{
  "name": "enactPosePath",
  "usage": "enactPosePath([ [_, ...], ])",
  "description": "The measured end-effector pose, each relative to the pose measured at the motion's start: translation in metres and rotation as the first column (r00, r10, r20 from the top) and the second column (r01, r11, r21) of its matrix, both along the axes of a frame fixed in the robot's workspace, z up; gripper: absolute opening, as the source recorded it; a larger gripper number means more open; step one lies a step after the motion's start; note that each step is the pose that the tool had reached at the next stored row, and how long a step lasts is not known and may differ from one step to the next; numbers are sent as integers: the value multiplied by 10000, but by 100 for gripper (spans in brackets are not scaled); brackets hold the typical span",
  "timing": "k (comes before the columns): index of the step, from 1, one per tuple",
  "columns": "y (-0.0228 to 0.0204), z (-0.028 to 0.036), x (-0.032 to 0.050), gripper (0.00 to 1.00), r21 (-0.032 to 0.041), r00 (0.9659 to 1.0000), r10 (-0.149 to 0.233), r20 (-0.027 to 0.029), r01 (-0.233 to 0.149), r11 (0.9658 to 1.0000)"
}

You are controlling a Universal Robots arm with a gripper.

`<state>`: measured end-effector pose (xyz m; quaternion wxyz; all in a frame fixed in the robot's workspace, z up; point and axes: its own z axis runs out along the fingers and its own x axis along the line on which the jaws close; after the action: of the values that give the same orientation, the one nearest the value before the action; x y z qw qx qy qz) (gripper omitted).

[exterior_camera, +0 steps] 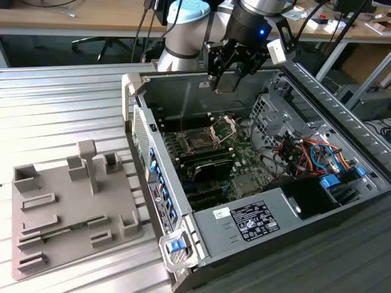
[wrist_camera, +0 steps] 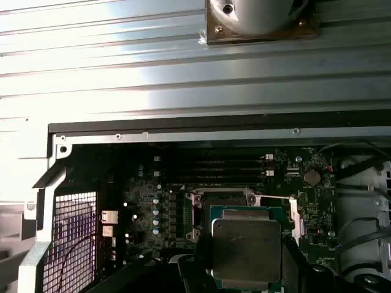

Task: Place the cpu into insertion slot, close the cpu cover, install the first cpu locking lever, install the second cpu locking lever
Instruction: 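Place the cpu into insertion slot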

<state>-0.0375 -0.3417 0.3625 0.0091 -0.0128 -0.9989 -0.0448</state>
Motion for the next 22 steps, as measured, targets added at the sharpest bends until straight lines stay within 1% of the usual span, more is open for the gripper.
enactPosePath([
  [8,0,-35,-2,55,-1,10000,0,0,0,10000],
  [22,0,-59,-2,55,0,10000,0,0,0,10000],
])
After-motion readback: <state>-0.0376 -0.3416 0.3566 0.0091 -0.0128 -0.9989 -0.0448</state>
